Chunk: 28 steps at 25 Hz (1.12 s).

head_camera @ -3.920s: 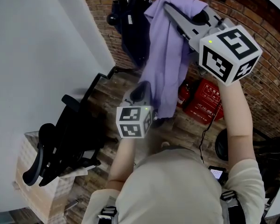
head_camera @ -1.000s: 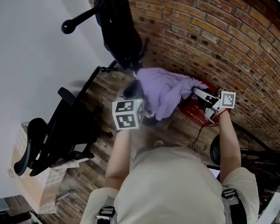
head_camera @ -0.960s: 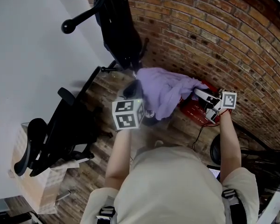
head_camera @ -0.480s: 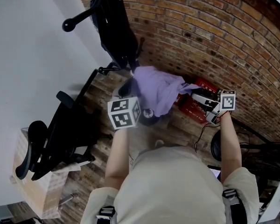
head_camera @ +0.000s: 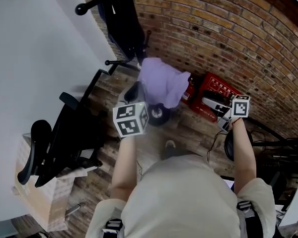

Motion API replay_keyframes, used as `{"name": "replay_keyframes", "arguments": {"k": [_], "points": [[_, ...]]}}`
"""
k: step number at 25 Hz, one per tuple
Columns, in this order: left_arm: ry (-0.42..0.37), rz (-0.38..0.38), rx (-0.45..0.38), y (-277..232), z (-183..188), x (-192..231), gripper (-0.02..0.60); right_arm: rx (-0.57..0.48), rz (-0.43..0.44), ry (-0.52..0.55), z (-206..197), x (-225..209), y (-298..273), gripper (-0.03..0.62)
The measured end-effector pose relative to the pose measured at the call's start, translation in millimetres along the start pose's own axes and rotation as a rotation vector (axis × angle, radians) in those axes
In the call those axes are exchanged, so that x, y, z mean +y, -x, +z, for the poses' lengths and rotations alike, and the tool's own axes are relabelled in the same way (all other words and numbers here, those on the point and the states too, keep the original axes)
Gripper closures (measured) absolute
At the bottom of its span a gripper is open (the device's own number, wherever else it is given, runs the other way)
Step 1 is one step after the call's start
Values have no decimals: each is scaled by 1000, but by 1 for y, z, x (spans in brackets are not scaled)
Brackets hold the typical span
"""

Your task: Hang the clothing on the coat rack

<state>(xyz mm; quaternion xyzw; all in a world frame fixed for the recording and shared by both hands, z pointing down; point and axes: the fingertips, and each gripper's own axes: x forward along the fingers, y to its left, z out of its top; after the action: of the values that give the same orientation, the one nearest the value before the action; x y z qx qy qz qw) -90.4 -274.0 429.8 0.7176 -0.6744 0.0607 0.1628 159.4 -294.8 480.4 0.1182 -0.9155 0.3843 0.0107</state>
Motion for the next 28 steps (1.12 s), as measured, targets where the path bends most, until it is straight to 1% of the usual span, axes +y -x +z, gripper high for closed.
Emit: {"name": "replay_keyframes", "arguments": {"k": [4,5,7,11,16,21,28], "points": [[-3,-12,-2,24,-8,-8,577,-3,-92,79,-16,11,-1,331],[-2,-14,-3,31,-11,-10,578,-5,-112,98,-19,16,-2,348],[0,-18,-5,45,-17,-12,578,-24,-156,139,-25,25,-4,453],[7,-22,-7,73,-31,-18,578,-42,-251,239,-39,48,-5,527],[20,-21,-11,111,-50,-27,578,-37,-355,366,-60,86,-5,578],[38,-21,-16,150,-66,-39,578,-45,-418,464,-83,125,-4,589],[49,-40,-26,206,-84,-62,577,-93,-407,486,-111,181,3,595]]}}
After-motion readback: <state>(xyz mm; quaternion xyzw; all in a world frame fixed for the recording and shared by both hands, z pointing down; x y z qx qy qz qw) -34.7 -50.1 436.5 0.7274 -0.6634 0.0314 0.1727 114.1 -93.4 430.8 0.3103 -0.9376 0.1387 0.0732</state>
